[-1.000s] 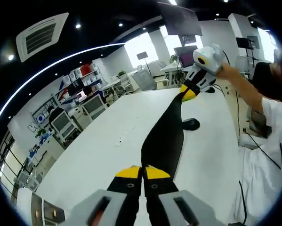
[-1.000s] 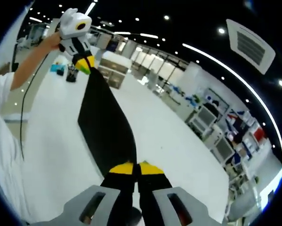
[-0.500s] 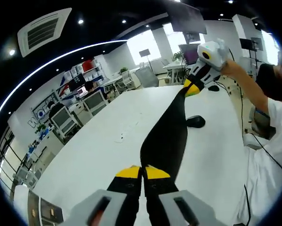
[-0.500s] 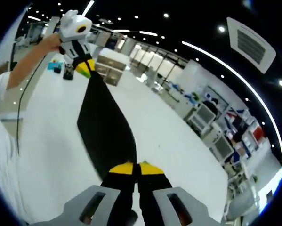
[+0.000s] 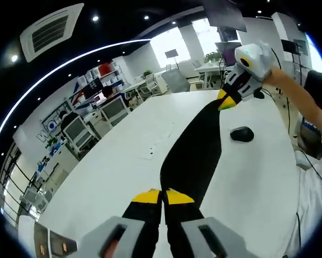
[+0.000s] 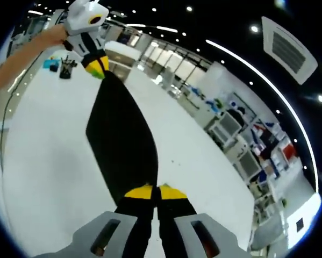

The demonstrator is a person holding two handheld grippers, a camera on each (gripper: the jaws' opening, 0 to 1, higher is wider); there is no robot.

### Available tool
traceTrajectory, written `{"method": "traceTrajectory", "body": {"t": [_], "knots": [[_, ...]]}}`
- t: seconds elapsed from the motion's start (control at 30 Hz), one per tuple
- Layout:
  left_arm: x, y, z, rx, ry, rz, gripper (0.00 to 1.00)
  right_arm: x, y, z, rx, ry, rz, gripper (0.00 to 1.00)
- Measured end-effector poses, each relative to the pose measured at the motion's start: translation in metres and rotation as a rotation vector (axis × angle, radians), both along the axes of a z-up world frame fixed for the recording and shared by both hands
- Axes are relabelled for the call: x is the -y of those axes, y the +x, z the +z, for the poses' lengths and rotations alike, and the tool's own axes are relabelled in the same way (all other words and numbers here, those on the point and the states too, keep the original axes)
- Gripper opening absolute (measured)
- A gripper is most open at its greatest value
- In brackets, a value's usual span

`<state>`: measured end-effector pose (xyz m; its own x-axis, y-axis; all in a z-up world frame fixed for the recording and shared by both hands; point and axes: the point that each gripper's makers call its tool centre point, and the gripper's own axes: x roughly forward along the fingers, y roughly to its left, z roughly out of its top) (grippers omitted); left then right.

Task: Arrange the mouse and mouse pad neatly on the desk surface

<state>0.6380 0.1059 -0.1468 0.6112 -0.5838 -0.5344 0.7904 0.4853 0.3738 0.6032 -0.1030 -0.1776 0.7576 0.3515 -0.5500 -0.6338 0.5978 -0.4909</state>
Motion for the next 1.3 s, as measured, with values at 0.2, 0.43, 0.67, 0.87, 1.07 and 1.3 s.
{"method": "traceTrajectory", "body": {"t": [0.2,0.43,0.67,0.87,1.07,1.3], "knots": [[-0.002,-0.002,-0.006,0.010,0.014,-0.001,0.03,-0.001,-0.003,-0.003,0.008,-0.012,0.003,0.01],[-0.008,-0.012,-0.012,0.009,0.019,-0.017,0.03,-0.003,-0.016,-0.005,0.014,-0.006,0.022,0.01],[-0.012,-0.047,-0.016,0.053,0.021,-0.095,0.03,-0.009,-0.062,-0.017,0.019,-0.046,0.083,0.01],[-0.012,-0.079,-0.029,0.055,0.026,-0.141,0.03,-0.009,-0.084,-0.032,0.000,-0.061,0.111,0.01],[-0.014,-0.109,-0.067,0.016,0.105,-0.177,0.03,-0.011,-0.106,-0.064,-0.040,-0.062,0.149,0.01],[-0.017,-0.141,-0.106,-0.020,0.177,-0.225,0.03,-0.012,-0.130,-0.093,-0.073,-0.066,0.183,0.02]]}}
